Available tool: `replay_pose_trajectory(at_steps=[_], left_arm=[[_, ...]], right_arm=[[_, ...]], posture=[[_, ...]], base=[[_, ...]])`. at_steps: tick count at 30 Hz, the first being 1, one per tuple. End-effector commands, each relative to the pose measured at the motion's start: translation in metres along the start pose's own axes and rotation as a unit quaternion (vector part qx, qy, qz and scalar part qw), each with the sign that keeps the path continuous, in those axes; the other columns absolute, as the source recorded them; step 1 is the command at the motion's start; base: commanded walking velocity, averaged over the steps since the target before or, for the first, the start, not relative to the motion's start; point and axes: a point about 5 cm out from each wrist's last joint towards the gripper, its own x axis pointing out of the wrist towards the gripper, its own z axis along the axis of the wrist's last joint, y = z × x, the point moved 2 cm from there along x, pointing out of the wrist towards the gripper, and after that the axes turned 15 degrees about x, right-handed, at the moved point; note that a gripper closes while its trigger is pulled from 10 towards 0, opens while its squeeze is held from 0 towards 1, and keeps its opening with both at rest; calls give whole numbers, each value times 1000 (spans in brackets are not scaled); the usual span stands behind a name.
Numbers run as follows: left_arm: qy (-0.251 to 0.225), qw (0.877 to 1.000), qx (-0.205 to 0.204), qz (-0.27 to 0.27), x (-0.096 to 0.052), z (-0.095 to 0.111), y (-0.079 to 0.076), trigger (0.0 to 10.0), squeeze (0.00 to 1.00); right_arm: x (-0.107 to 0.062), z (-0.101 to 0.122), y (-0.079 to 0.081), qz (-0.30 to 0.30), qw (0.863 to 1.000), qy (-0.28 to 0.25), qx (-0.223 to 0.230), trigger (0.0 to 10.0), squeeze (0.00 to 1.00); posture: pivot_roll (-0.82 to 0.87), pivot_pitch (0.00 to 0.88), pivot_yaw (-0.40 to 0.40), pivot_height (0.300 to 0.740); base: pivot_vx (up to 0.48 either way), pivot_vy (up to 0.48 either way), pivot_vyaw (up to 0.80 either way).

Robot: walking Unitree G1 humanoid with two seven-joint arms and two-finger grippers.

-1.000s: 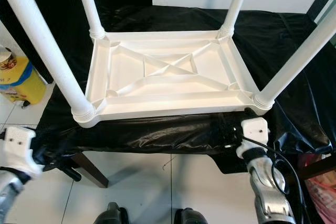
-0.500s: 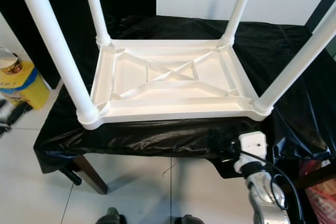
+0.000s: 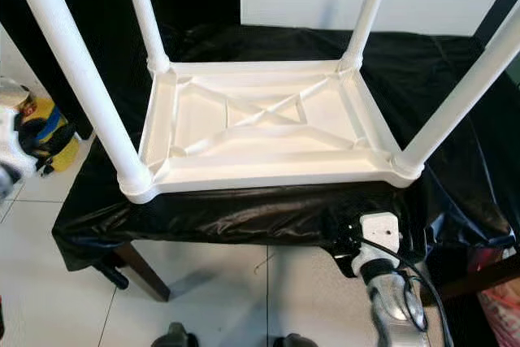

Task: Building children table

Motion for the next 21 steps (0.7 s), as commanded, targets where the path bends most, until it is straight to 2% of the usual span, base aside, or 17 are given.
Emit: replay_pose_trajectory(at_steps=[1, 2, 5, 7, 10, 12, 15, 16, 17, 18, 19, 21], left_arm=[[-1, 1000, -2, -3, 7, 1, -8, 10000, 0], [-15, 1000, -22, -9, 13, 5, -14, 10000, 0], [-27, 999, -40, -17, 17, 9, -20, 10000, 0], [-57, 993, -98, -36, 24, 15, -29, 10000, 0], [-75, 989, -119, -51, 27, 19, -35, 10000, 0], [-105, 979, -148, -88, 30, 26, -45, 10000, 0], [-115, 975, -158, -110, 30, 28, -51, 10000, 0], [-124, 970, -160, -136, 29, 29, -59, 10000, 0], [-138, 958, -165, -187, 27, 31, -77, 10000, 0], [-143, 952, -165, -212, 24, 31, -86, 10000, 0], [-143, 952, -165, -212, 24, 31, -86, 10000, 0], [-148, 944, -167, -242, 20, 31, -98, 10000, 0]], right_arm=[[2, -8, -2, -24, 1000, 15, 4, 10000, 0], [6, -12, 0, -39, 999, 20, 4, 10000, 0], [9, -16, 1, -54, 998, 24, 1, 10000, 0], [14, -22, 4, -75, 997, 30, 5, 10000, 0], [15, -24, 5, -83, 996, 28, 15, 10000, 0], [18, -25, 8, -93, 995, 24, 29, 10000, 0], [20, -24, 9, -97, 995, 21, 34, 10000, 0], [22, -24, 9, -99, 994, 18, 44, 10000, 0], [25, -22, 9, -101, 993, 9, 55, 10000, 0], [26, -22, 10, -101, 993, 6, 60, 10000, 0], [26, -22, 10, -101, 993, 6, 60, 10000, 0], [26, -23, 10, -101, 993, 7, 62, 10000, 0]], posture=[[-13, 117, -16, 740], [-16, 122, -12, 740], [-16, 122, -12, 740], [-12, 130, -6, 740], [-10, 134, -6, 740], [-7, 136, -7, 740], [-1, 139, -8, 740], [5, 141, -9, 740], [9, 143, -11, 740], [10, 144, -11, 740], [10, 144, -11, 740], [14, 148, -12, 740]], base=[[0, 0, 0], [0, 0, 0], [0, 0, 0], [0, 0, 0], [0, 0, 0], [0, 0, 0], [0, 0, 0], [0, 0, 0], [0, 0, 0], [0, 0, 0], [0, 0, 0], [0, 0, 0]])
